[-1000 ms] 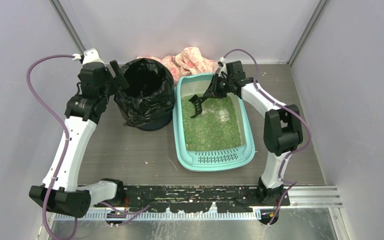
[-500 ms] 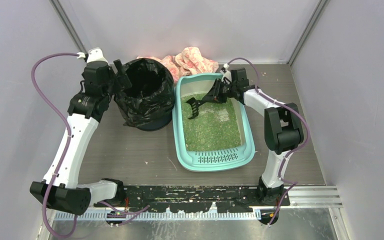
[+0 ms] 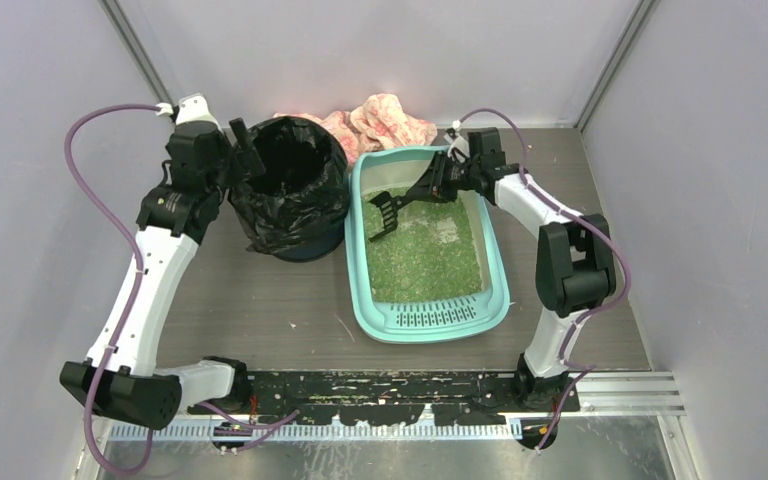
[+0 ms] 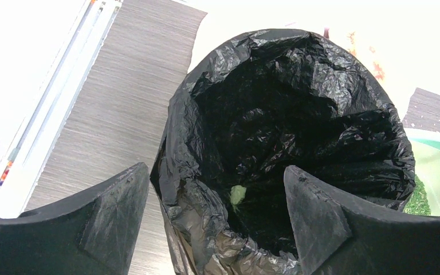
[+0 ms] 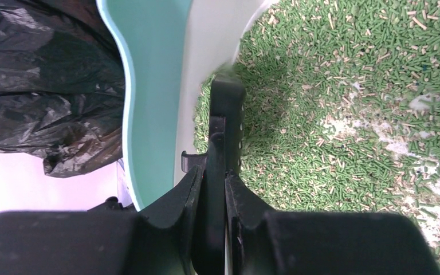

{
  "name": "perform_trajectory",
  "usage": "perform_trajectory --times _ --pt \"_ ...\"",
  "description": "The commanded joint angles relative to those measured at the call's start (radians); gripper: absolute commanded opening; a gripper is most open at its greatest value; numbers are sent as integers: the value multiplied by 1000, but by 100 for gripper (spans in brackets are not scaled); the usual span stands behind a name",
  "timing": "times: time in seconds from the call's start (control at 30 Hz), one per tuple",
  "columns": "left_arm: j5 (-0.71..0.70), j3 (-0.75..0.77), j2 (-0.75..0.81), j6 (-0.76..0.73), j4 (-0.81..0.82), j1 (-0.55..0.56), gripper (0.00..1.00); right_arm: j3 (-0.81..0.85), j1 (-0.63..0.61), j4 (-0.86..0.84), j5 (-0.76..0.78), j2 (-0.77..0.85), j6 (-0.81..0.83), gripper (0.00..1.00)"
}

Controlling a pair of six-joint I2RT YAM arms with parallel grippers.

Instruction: Clean the litter box

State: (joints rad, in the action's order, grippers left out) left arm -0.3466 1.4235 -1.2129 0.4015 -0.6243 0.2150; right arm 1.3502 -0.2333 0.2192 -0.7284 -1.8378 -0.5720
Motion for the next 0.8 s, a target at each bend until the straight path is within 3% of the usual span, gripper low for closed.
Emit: perform_trajectory --times 0.0,0.43,0.77 --pt "0 46 -3 -21 63 5 87 78 6 30 -41 101 21 1" --pt "10 63 -28 -20 75 6 87 9 122 82 -60 171 70 1" --pt "17 102 -65 -18 83 15 86 -95 219 -11 -127 255 11 1"
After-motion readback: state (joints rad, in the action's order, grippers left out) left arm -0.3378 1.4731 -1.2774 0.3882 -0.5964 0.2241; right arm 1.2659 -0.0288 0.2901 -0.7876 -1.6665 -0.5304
